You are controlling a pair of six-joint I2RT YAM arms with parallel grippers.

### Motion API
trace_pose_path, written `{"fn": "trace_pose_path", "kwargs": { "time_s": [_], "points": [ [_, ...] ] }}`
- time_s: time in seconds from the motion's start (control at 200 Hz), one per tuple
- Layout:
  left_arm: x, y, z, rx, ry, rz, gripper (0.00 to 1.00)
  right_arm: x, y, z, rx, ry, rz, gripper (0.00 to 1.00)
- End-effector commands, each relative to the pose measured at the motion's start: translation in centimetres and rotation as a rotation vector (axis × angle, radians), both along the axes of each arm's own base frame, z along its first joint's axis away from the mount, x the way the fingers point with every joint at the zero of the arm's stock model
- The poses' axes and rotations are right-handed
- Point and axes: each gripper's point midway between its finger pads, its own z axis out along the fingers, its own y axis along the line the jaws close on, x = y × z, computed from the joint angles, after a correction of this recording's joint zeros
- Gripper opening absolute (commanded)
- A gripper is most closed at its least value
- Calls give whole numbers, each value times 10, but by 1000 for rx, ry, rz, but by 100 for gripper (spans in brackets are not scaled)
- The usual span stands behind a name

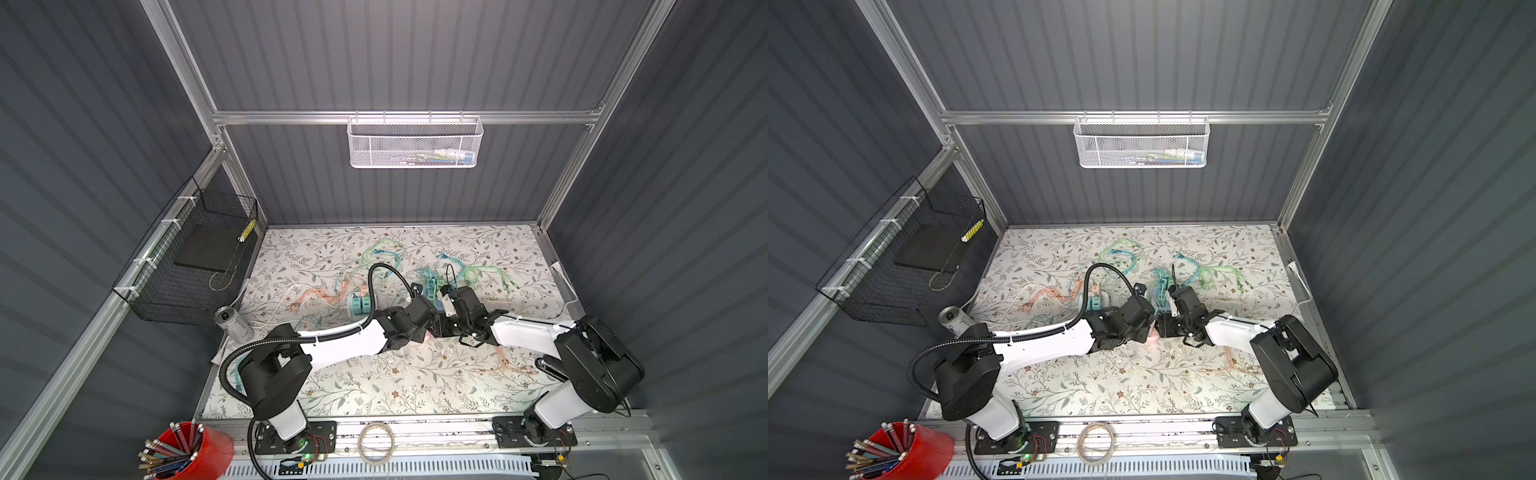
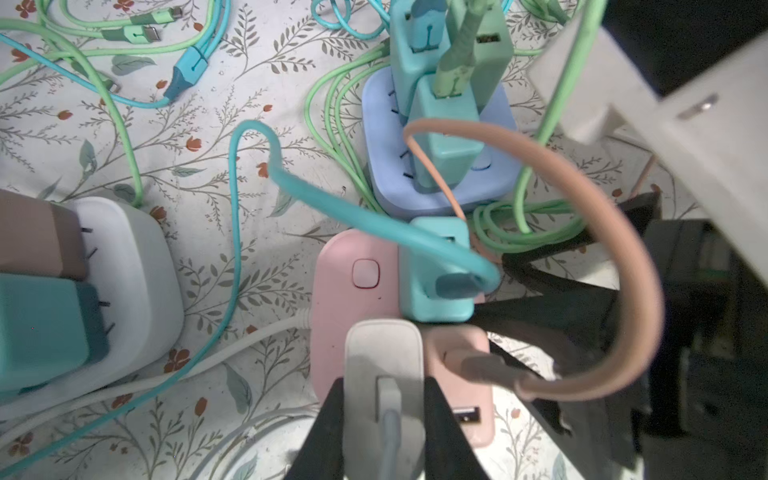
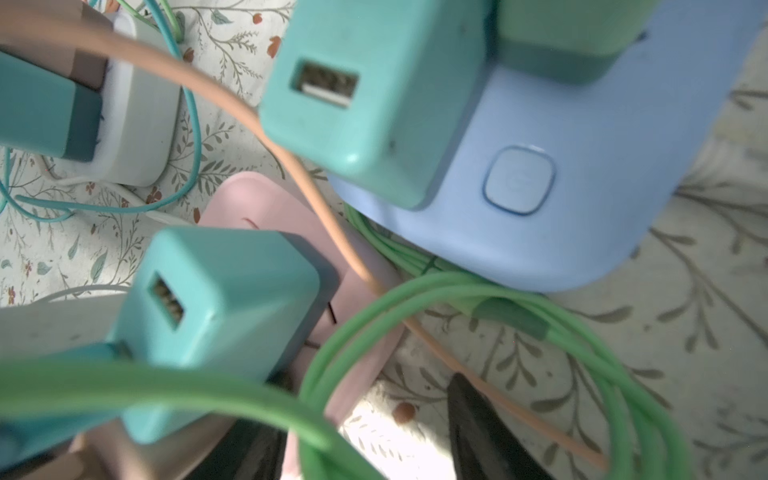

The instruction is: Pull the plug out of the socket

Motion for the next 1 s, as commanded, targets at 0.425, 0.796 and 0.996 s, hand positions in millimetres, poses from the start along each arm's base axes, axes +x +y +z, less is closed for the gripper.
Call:
{"fn": "trace_pose_path", "kwargs": {
  "time_s": [0.425,0.796,0.996],
  "points": [
    [-3,-56,74,-278,-120,-175,15,-56,-46,-80,-308,260,-6,58],
    [0,-43,72,-398,-42,-150,14,-51,-45,-76,-320,255,-1,57],
    [-2,-46,71,-222,-90,-187,12,-50,-46,-77,-328,258,-5,57]
  ]
}}
